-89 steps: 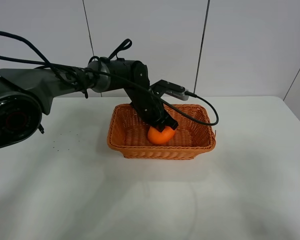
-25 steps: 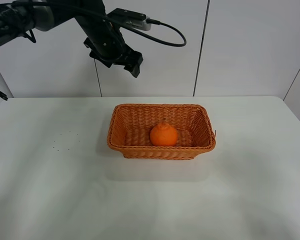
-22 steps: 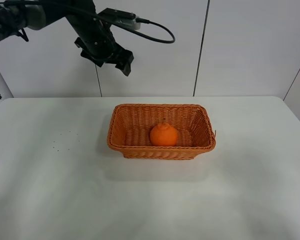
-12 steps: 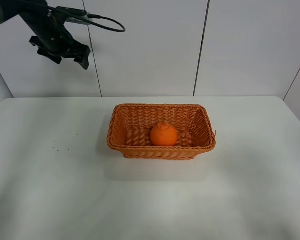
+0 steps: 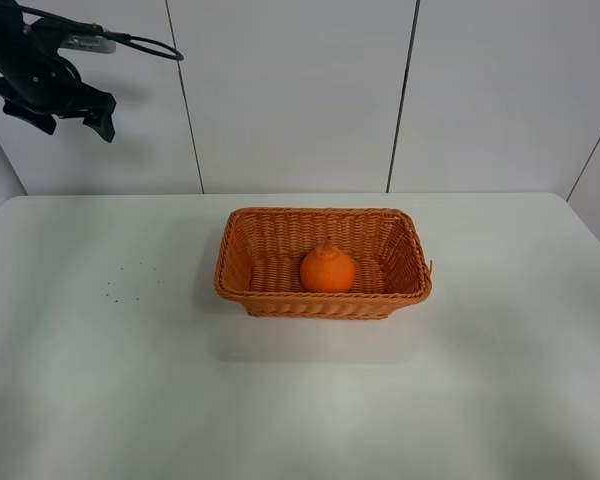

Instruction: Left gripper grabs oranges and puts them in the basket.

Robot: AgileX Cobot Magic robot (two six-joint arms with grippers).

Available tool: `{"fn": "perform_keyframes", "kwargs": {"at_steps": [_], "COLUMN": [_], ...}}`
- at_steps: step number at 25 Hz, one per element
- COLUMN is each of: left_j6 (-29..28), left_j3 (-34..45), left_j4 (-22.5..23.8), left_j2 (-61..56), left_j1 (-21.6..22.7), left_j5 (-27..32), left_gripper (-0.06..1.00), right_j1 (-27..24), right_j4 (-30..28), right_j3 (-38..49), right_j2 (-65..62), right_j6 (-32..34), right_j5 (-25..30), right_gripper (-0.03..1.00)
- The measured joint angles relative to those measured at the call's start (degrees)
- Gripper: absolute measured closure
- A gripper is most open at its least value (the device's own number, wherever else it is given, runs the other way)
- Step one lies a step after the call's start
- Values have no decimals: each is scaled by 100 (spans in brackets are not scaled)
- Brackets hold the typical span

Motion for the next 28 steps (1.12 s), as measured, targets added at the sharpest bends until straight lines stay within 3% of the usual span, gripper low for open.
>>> {"fn": "perform_keyframes", "kwargs": {"at_steps": [10,14,19,28], "left_j6": [14,14,14,-150], "left_j3": [28,410,1210,3301], "left_j4": [-46,-28,-28,116], "left_j2": [-213,-727,-1437,-3218], "left_j1": [0,0,0,0], "left_j5": [318,326,236,-653], "left_gripper": [-1,-1,-1,-1], "right_j1": [0,0,0,0], "right_j4": [0,0,0,0], "right_j3": [0,0,0,0], "right_j2": [0,0,0,0], "right_j6": [0,0,0,0], "right_j5": [0,0,0,0], "right_gripper": [27,27,27,27]}}
